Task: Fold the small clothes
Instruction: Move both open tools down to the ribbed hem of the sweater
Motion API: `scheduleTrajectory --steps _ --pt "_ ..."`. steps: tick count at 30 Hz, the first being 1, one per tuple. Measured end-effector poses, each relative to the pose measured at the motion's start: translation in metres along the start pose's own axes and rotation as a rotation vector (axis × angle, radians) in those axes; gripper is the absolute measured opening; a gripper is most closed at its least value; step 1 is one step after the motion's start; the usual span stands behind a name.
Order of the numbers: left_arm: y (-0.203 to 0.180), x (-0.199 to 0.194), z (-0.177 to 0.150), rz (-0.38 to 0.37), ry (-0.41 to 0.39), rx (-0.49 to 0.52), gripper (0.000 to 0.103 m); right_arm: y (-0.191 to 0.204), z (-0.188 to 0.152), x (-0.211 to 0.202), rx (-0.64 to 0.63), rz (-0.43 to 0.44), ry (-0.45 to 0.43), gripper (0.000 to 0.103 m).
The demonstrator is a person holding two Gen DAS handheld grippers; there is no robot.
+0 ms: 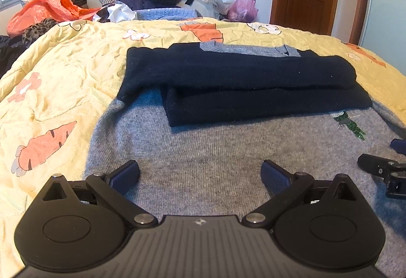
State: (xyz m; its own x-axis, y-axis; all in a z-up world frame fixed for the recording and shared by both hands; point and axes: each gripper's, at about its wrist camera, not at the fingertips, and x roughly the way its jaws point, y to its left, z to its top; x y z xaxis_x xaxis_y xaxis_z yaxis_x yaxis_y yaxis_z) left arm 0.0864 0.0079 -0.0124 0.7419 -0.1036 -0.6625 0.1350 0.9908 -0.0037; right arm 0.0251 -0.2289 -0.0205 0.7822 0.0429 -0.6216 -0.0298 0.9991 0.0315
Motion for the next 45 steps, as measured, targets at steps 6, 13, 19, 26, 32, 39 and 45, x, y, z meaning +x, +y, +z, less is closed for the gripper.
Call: scheduleTrajectory --steps 6,13,19,26,32,39,45 --pt "-0.003 -0.001 -0.001 0.024 0.004 0.010 0.103 0.004 0.001 0.004 -0.020 -0.012 0.011 0.101" --pt "-0.006 -0.020 -0.007 0.067 0.071 -0.031 0.103 0.003 0.000 0.002 -0.016 -0.011 0.013 0.101" --pt "-0.017 -0.048 -0.040 0.049 0.009 0.017 0.103 0.002 -0.001 0.000 -0.013 -0.010 0.014 0.102" --pt "-0.010 -0.050 -0.045 0.028 0.004 -0.010 0.103 -0.009 -0.045 -0.059 -0.051 0.014 0.018 0.102" --pt "-0.014 -0.054 -0.043 0.054 0.024 -0.003 0.103 -0.012 -0.053 -0.074 -0.058 0.011 0.027 0.102" --pt "-0.016 -0.102 -0.087 0.022 -0.005 0.075 0.103 -0.019 -0.073 -0.097 -0.052 0.041 0.021 0.103" --pt "-0.011 -0.101 -0.087 0.017 0.004 0.029 0.103 -0.016 -0.071 -0.095 -0.059 0.035 0.023 0.103"
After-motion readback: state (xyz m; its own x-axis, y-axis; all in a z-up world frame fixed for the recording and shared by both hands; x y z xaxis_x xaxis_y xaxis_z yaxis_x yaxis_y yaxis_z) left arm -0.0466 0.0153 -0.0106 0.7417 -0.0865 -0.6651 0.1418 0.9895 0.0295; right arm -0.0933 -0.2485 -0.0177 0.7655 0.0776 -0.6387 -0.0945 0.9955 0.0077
